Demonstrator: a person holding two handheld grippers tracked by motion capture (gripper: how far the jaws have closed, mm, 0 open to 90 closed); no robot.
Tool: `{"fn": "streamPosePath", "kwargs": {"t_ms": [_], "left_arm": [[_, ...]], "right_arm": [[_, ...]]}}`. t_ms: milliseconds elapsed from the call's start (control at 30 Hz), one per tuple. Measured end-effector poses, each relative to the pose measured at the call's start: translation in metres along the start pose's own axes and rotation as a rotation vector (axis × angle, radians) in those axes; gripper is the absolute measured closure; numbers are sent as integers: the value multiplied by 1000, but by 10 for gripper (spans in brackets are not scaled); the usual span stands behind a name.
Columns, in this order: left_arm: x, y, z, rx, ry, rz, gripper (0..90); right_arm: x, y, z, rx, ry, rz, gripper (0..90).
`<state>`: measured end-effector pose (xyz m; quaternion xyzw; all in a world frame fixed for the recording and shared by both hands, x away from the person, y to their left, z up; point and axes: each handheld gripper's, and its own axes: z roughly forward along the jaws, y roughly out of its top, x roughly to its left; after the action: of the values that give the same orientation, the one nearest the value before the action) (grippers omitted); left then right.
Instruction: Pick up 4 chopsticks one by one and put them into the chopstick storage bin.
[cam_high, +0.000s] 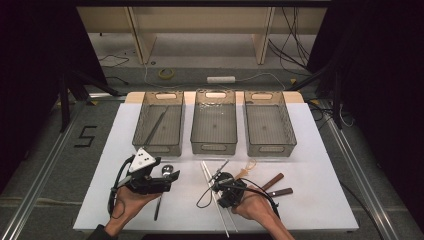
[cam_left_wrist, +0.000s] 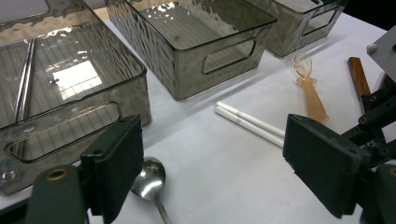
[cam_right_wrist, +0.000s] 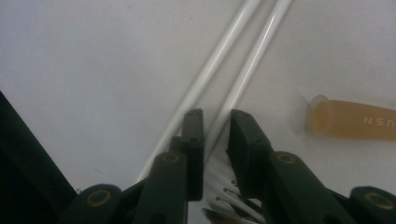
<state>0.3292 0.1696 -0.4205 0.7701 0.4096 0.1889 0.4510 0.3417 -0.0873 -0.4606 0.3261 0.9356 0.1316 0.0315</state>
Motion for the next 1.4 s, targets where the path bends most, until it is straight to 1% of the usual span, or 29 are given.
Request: {"fn": "streamPosePath", "kwargs": {"t_ms": [300,367,433,567,667,767,867,1100,1233,1333,1400], "left_arm": [[0,0,0,-1,0,-2,199],[0,0,0,-2,0,-3,199],[0,0,0,-2,0,-4,199],[0,0,1,-2,-1,-4,199],[0,0,1,2,-5,-1,199],[0,-1,4,12,-6,5,200],[2,-2,6,25,-6,0,201],[2,-2,8,28,-9,0,201],[1,-2,9,40,-25,10,204],[-1,-2,14,60,-44,20,204],[-3,0,18,69,-59,30,204]], "right_arm": [[-1,0,0,-2,-5,-1,815],[-1,0,0,-5,-3,13,834],[-3,0,1,-11,-2,11,859],[-3,-1,1,-15,-4,12,859],[-3,-2,1,-20,2,28,859],[-5,-2,1,-30,12,29,860],[-5,-3,1,-35,11,26,860],[-6,-3,0,-42,15,24,861],[-6,-3,0,-53,12,19,861],[-6,-3,-1,-66,15,22,861],[-7,-3,-3,-85,35,24,862]]}}
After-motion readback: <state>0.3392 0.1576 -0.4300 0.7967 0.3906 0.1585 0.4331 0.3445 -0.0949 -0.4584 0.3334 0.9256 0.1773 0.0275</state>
